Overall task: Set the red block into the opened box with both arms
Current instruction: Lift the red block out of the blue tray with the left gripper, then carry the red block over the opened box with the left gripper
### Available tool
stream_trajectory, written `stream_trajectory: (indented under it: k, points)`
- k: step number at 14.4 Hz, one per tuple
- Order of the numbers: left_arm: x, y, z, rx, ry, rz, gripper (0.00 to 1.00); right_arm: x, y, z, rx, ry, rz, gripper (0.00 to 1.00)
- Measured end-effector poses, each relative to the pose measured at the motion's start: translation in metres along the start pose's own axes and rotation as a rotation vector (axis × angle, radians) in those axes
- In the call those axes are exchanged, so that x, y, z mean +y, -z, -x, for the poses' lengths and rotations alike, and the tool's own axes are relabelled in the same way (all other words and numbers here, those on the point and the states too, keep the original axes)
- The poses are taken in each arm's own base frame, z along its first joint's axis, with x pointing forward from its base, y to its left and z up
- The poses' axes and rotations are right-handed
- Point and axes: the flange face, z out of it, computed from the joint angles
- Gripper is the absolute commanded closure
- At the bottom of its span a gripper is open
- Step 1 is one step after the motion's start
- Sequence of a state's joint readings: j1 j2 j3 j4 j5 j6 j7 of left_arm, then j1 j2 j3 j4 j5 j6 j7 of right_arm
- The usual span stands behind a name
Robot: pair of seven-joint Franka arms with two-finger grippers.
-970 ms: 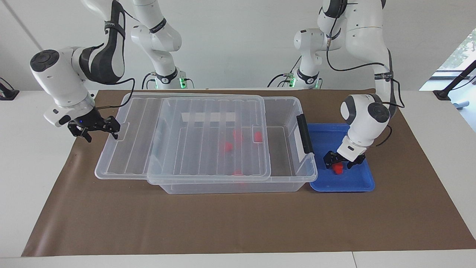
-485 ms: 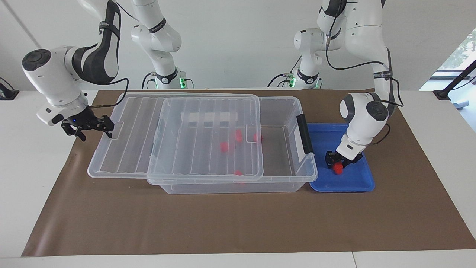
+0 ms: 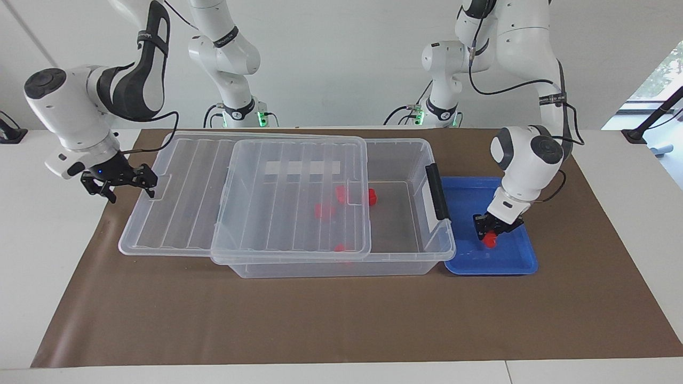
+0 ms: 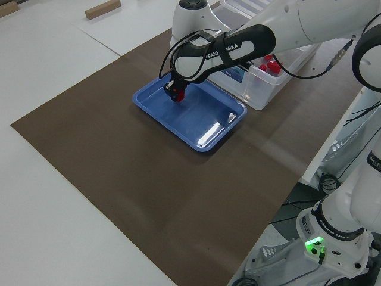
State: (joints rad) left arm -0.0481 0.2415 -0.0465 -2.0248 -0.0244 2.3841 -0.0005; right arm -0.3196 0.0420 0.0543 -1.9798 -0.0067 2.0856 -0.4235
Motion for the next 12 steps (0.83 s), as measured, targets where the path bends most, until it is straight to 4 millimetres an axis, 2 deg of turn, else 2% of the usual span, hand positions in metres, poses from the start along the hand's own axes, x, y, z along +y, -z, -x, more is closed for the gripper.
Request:
stream_trajectory:
  k: [3, 6, 8, 9, 12]
  points:
    - [0.004, 0.051, 0.002, -0.007, -0.007, -0.001, 1.00, 0.001, 0.000, 0.000, 0.001, -0.001, 0.001, 0.00]
    - [0.022, 0.120, -0.001, -0.035, -0.037, 0.002, 1.00, 0.002, 0.001, 0.000, 0.002, 0.008, 0.004, 0.00]
    - [0.045, 0.156, -0.004, -0.036, -0.062, 0.007, 1.00, 0.005, 0.001, 0.001, 0.000, 0.020, 0.018, 0.00]
    - [0.060, 0.166, -0.004, -0.032, -0.059, 0.011, 1.00, 0.007, 0.002, 0.002, -0.001, 0.020, 0.021, 0.00]
    - [0.126, 0.176, 0.005, -0.026, -0.010, 0.026, 1.00, 0.011, 0.002, 0.004, -0.001, 0.017, 0.023, 0.00]
